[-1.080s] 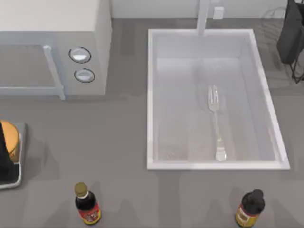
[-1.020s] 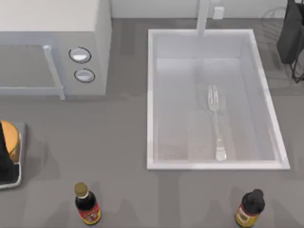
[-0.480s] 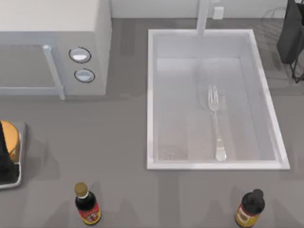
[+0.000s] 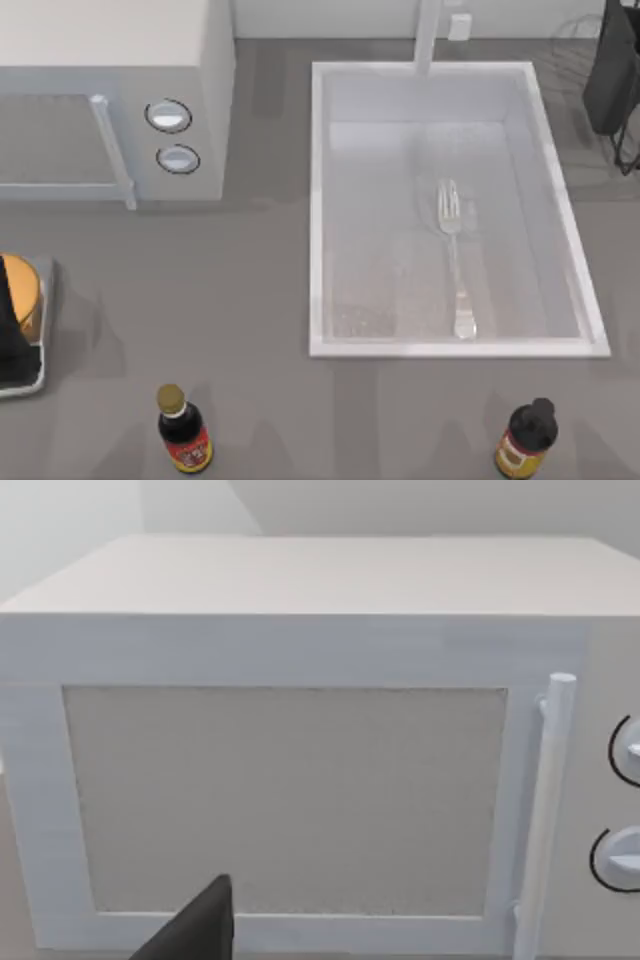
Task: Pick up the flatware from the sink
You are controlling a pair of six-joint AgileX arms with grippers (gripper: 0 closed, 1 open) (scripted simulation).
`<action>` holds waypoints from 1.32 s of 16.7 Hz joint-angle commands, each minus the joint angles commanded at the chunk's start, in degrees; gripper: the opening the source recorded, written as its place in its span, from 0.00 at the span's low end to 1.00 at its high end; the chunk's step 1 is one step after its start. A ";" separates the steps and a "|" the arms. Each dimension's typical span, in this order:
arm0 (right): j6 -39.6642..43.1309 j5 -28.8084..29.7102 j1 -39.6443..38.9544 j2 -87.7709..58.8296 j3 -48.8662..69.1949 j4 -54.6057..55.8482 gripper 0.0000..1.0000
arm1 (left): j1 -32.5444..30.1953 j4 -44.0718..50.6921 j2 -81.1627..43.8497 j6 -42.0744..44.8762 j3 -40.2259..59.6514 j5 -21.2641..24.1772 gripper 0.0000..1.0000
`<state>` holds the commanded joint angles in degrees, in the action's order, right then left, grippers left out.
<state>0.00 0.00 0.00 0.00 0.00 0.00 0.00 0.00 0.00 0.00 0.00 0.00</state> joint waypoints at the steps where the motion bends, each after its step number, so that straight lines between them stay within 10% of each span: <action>1: 0.00 0.00 0.00 0.00 0.00 0.00 1.00 | 0.00 0.00 0.00 0.00 0.00 0.00 1.00; 11: -0.54 0.23 -0.94 -8.52 8.10 -4.41 1.00 | 0.00 0.00 0.00 0.00 0.00 0.00 1.00; 22: -6.60 1.01 -7.95 -65.62 60.52 -33.66 1.00 | 0.00 0.00 0.00 0.00 0.00 0.00 1.00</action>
<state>-6.60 1.01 -7.95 -65.62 60.52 -33.66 0.00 0.00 0.00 0.00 0.00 0.00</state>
